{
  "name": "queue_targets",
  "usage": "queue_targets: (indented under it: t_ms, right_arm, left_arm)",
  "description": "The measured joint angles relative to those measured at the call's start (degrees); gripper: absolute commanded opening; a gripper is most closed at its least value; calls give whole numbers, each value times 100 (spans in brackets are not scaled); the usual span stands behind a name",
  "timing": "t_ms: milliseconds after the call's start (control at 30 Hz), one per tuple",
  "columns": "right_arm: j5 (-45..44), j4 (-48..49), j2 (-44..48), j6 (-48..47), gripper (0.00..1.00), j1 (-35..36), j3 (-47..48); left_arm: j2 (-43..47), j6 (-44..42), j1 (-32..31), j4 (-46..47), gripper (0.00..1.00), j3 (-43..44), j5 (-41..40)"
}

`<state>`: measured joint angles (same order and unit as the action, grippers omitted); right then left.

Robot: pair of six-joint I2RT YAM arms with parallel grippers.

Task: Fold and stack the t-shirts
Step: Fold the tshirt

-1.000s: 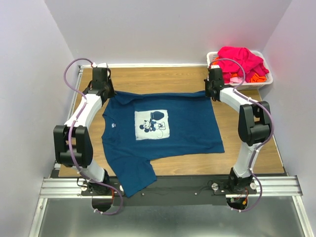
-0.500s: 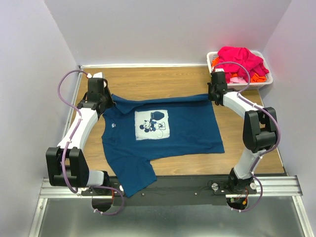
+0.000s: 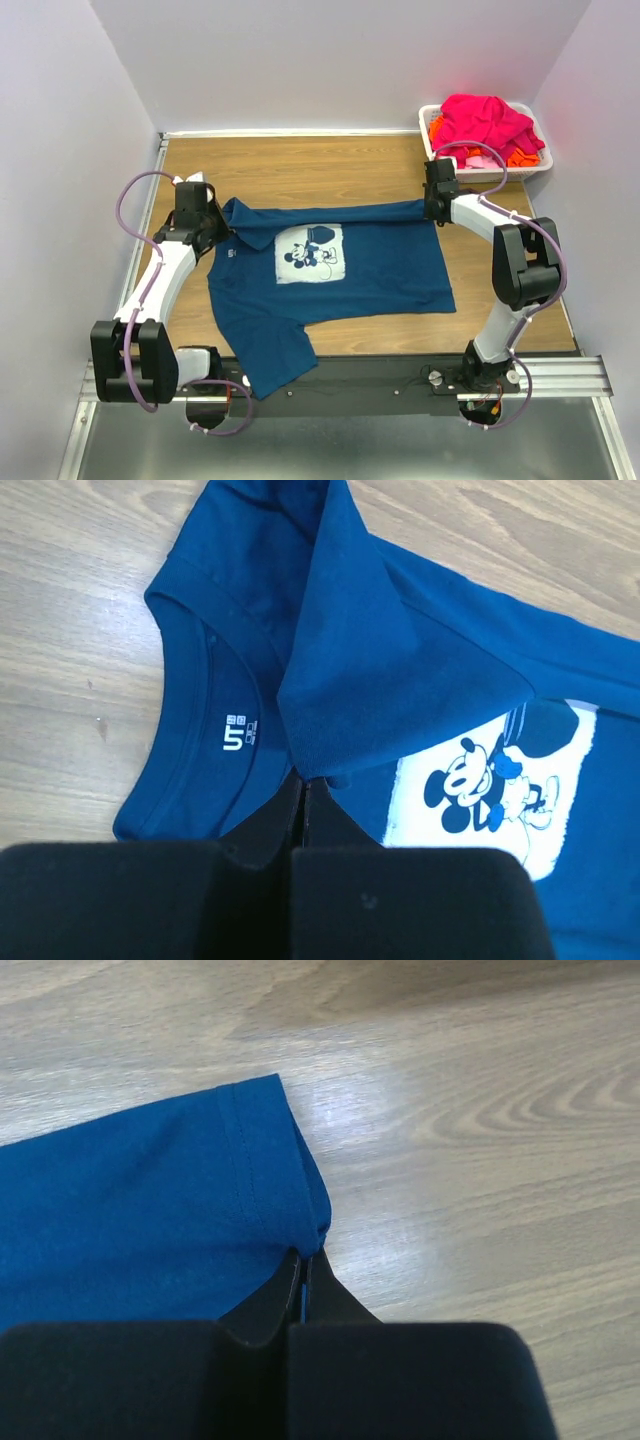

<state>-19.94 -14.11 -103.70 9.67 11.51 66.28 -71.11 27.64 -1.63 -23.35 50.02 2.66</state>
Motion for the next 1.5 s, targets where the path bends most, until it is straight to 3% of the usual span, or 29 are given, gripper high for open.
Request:
queue_targets:
  t_ms: [700,1033,1133,1367,1500]
  right_arm:
    - [-107,-369,-131,232,1,-2,42]
    - [-94,-472,-278,367,4,-26,42]
    - [-96,-492,-343,387,12,-26,48]
    - [-105,-518,-337,391,59,-37,81]
    - [-76,-564,-249,380,61,-37,85]
  left_arm:
    - [702,317,17,-170,0,-177,315]
    - [723,459,17,-70,0,-723,350]
    - [723,494,17,-35,0,-866,389]
    - [723,503,17,39,0,-1012,459]
    - [654,435,17,116,0,-957,544]
